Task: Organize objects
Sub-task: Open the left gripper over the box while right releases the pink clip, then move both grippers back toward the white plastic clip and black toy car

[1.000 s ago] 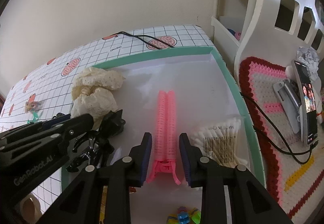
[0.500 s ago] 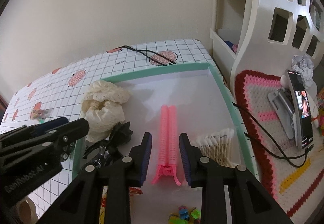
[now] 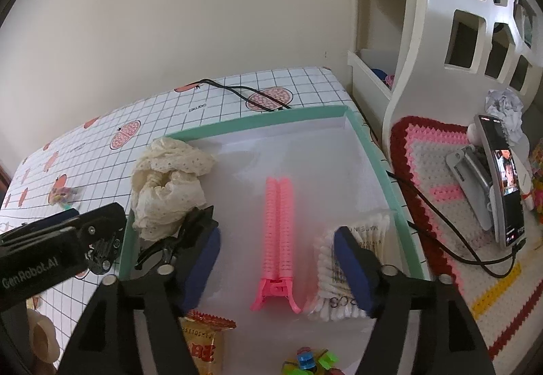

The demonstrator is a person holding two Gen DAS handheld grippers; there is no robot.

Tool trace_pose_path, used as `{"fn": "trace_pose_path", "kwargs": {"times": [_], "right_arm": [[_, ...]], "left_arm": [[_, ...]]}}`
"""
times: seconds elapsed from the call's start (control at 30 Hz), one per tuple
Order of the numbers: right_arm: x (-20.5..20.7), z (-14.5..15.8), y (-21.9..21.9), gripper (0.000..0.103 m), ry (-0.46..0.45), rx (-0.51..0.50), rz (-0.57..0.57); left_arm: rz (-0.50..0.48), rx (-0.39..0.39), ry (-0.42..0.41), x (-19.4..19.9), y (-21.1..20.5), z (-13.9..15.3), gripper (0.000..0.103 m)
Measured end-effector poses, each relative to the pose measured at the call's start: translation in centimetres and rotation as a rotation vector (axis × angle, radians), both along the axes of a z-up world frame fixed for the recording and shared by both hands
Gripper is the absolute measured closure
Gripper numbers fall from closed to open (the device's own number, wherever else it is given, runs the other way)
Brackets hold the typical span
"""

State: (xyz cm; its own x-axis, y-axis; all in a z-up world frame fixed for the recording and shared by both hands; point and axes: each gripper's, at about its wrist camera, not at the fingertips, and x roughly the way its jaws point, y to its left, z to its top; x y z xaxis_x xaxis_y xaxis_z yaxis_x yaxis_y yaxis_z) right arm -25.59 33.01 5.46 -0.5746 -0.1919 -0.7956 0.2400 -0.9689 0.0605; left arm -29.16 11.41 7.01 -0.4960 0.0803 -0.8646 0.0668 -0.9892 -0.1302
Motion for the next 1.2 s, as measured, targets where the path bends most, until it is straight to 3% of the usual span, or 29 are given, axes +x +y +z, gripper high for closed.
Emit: {"fn": "trace_pose_path", "kwargs": {"times": [0.2, 0.5, 0.87, 1.2], "right_arm": [[0.0, -0.1, 0.0, 0.009, 0.007, 0.005, -0.006], [0.0, -0.6, 0.0, 0.001, 0.001, 0.019, -0.009], [0.0, -0.5, -0.1, 0.001, 0.008, 0.027, -0.013], [0.9, 1.8, -1.7, 0.001, 0.066, -0.016, 0.02]], "left_arm": [[0.027, -0.019, 0.006, 0.3, -0.6, -0.2, 0.011], [0.047, -0.038, 0.0, 0.4, -0.9, -0.7, 0.004], [0.079, -0.039, 0.015, 0.8, -1.7, 0.1, 0.0], [0.247, -0.046, 0.081, 3.0, -7.4, 2.9, 0.0]]}}
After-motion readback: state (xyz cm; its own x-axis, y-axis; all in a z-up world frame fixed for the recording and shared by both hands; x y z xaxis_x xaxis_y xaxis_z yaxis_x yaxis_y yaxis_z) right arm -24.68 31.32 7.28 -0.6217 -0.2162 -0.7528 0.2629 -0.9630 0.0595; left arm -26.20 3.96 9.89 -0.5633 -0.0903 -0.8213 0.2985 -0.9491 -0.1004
